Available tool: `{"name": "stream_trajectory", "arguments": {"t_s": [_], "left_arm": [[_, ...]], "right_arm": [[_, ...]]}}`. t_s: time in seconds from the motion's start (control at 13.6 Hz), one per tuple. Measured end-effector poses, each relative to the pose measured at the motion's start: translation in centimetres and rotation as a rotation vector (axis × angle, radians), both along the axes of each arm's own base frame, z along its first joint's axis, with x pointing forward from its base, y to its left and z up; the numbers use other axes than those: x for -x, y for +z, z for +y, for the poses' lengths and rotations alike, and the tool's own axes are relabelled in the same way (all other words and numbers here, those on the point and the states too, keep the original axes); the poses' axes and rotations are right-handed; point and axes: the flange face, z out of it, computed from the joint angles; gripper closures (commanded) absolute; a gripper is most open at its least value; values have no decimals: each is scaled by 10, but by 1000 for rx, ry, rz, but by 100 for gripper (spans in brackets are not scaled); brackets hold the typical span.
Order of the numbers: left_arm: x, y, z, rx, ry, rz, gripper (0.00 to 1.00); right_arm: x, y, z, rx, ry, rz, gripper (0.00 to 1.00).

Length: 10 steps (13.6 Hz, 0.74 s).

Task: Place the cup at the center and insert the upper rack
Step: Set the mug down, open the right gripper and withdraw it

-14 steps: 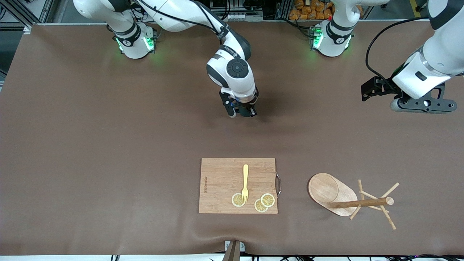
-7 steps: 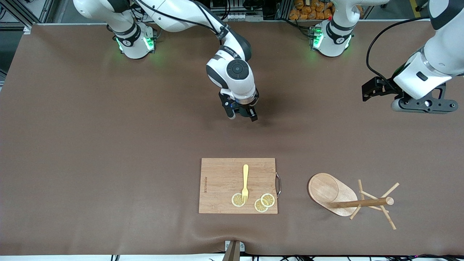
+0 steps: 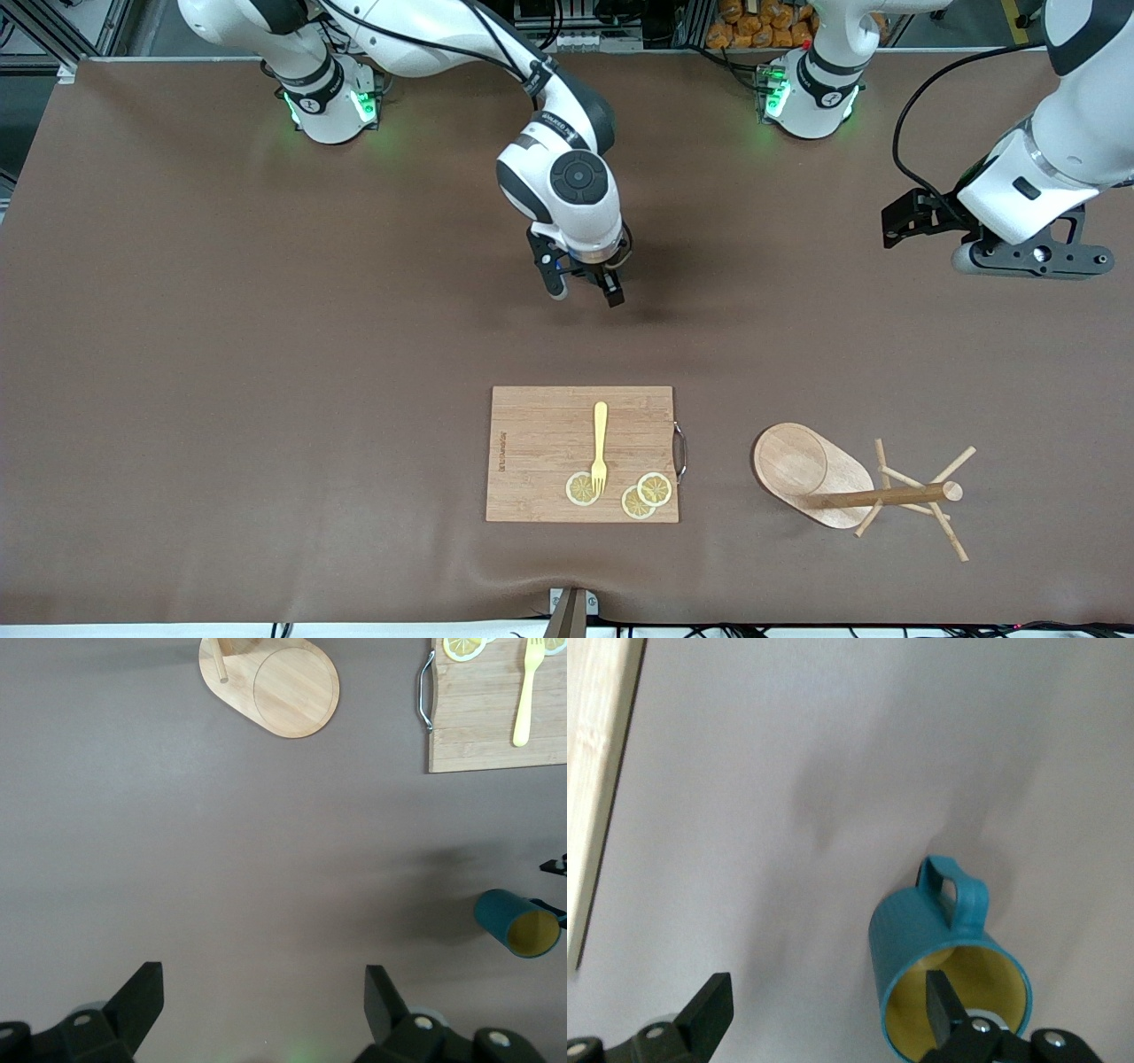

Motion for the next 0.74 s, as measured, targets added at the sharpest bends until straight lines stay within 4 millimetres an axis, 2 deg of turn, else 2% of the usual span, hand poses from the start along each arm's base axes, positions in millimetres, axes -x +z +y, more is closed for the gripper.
{"name": "stream_trajectory", "arguments": {"t_s": [0.15,0.37,0.74], "left_arm": [[0,-3,-7,1,-5,-5,0],[1,-13,-20,2,-1,-9,0],[9,-32,-65,5,37,-24,0]], "right_arm": [[-13,11,-13,11,-8,13,0],[-30,38,-36,26,12,29,0],[-51,85,-78,39,64,50,0]]}}
